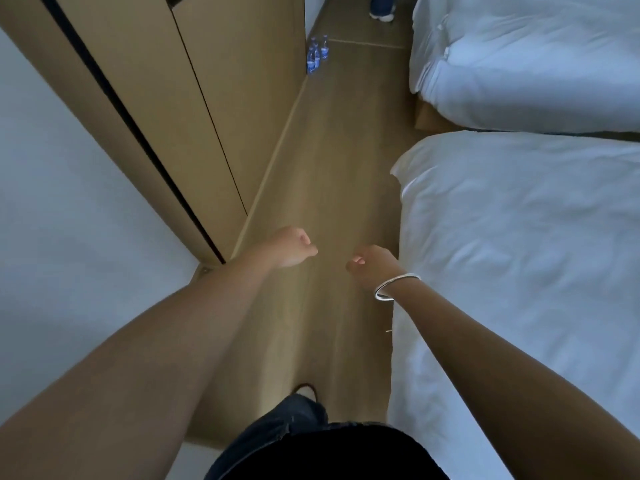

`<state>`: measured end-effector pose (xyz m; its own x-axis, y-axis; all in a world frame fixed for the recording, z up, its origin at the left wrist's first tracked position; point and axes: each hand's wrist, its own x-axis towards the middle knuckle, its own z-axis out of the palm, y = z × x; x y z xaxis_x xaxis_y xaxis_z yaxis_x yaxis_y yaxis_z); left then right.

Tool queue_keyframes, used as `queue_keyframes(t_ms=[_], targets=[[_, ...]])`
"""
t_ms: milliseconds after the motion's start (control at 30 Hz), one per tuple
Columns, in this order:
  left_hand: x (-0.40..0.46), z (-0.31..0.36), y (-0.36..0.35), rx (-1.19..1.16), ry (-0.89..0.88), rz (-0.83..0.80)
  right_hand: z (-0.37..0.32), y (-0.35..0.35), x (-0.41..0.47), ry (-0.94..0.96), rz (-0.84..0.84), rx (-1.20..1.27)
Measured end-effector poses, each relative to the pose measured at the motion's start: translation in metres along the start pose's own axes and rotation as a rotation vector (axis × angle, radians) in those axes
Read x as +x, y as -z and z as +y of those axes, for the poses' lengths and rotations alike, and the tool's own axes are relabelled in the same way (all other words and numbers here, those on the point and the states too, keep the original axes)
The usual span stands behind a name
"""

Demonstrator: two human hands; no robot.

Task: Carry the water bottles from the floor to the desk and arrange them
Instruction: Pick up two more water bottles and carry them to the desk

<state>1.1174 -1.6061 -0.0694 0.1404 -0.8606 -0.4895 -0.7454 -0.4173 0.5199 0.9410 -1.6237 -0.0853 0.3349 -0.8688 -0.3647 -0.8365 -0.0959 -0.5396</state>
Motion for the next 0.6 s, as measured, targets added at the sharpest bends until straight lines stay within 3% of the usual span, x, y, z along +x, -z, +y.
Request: queue_keyframes(t_ms=[300, 600], targets=[[0.142, 0.040, 0.038, -0.012, -0.010, -0.032, 0.008, 0.037, 0.136, -0.055, -0.001, 0.051], [0.302, 0.118, 0.073, -0.033, 0.018, 0.004, 0.041, 0.135, 0.294, -0.019, -0.033, 0.053]])
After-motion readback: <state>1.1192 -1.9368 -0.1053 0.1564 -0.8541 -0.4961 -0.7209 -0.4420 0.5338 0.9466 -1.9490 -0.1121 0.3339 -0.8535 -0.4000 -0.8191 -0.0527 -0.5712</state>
